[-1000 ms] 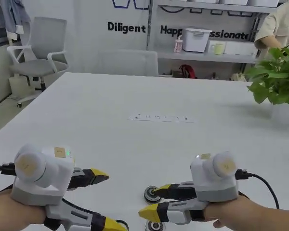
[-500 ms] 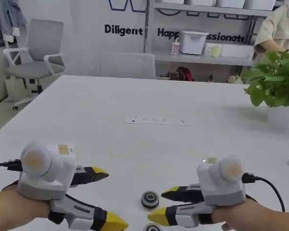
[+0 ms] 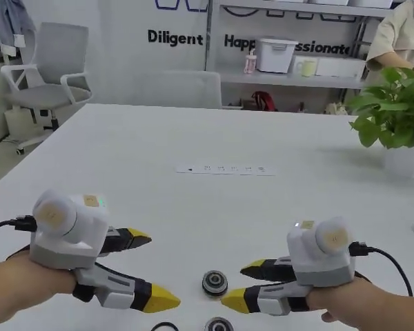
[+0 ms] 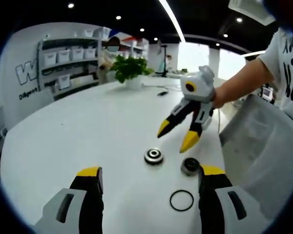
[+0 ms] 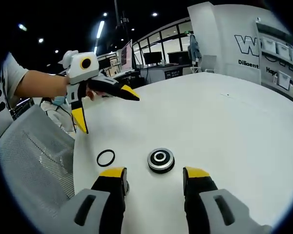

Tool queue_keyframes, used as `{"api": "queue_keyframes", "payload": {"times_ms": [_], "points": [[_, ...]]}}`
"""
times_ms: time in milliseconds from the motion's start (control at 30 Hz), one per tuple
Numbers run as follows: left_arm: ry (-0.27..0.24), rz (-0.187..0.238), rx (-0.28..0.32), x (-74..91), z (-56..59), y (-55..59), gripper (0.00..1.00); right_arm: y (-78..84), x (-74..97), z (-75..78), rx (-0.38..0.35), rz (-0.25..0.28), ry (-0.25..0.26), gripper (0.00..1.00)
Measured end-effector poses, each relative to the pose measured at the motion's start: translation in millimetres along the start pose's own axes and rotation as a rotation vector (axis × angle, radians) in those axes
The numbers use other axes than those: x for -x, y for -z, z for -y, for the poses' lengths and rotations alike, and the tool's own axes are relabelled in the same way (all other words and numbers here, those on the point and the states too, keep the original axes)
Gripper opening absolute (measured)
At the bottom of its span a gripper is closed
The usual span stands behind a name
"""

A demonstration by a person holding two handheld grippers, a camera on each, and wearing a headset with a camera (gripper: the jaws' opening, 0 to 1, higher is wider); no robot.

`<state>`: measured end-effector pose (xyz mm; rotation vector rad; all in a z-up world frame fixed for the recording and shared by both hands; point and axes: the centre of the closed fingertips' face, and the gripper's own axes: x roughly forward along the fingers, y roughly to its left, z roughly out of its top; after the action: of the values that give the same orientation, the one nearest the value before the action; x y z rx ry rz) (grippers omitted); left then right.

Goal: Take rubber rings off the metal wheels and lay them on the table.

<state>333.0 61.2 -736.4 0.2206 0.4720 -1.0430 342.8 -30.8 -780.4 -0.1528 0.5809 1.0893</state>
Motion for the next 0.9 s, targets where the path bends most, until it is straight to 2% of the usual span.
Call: {"api": "queue_keyframes", "payload": {"times_ms": [267, 900], "points": [[0.006, 0.006, 0.007, -10.8, -3.4, -3.8, 0.81, 3.9, -3.3, 4.6, 0.002, -0.003, 0.012, 0.44], [0.024, 0.002, 0.003, -30.7, 0.2, -11.5, 0.78, 7.1, -5.5, 7.1, -0.002, -0.001, 0.015, 0.44]]}}
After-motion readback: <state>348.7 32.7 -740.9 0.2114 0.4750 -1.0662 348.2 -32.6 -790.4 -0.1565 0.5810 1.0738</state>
